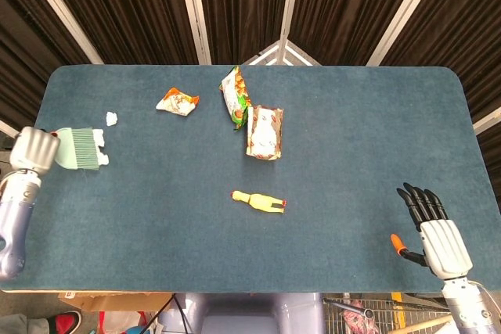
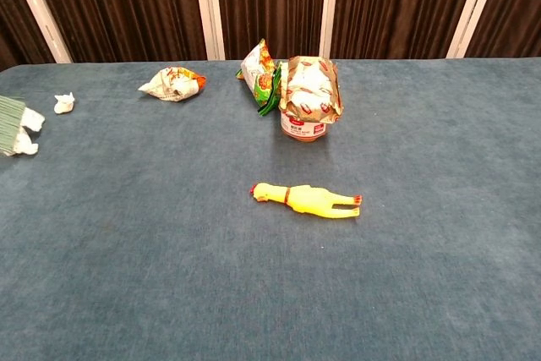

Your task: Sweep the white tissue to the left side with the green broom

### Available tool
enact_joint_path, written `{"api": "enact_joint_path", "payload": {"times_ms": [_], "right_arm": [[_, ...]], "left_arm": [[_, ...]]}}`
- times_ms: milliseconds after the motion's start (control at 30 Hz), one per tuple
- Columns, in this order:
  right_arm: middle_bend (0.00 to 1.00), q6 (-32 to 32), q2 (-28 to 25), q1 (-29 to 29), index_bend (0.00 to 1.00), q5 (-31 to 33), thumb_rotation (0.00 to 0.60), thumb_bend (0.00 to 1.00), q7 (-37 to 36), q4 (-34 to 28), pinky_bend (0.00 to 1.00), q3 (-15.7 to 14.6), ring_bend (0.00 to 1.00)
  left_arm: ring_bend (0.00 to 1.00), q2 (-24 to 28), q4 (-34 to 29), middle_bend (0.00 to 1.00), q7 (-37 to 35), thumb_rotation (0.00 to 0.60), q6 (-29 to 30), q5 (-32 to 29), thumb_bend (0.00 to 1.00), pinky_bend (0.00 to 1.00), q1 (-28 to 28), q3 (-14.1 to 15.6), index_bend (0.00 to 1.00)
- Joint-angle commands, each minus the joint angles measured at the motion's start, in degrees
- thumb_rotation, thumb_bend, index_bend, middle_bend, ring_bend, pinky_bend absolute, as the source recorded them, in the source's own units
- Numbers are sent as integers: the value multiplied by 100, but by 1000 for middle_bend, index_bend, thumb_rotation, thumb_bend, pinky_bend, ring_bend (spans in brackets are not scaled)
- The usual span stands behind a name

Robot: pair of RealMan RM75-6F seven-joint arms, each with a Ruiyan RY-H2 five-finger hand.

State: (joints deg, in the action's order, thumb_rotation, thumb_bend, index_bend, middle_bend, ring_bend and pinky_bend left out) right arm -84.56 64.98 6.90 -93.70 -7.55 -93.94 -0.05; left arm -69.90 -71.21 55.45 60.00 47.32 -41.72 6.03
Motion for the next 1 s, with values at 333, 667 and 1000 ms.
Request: {"api": "enact_joint_path", "payload": {"times_ms": [333,667,1000], "right_arm": [[0,24,20,2,0,39,600,344,43,27,0,12,0],[0,15,23,-2,0,36,600,343,39,40,0,14,0],[0,-6,8,-20,0,25,600,343,11,52,0,2,0]], "left_arm": [[969,229,-2093,918,-1328,600,931,884,820,949,189,-868,721],[968,-667,-3392,902,-469,600,1394,846,746,949,493,-527,699],[898,-880,-3749,625,-449,600,1668,1020,286,935,773,-367,425]]}}
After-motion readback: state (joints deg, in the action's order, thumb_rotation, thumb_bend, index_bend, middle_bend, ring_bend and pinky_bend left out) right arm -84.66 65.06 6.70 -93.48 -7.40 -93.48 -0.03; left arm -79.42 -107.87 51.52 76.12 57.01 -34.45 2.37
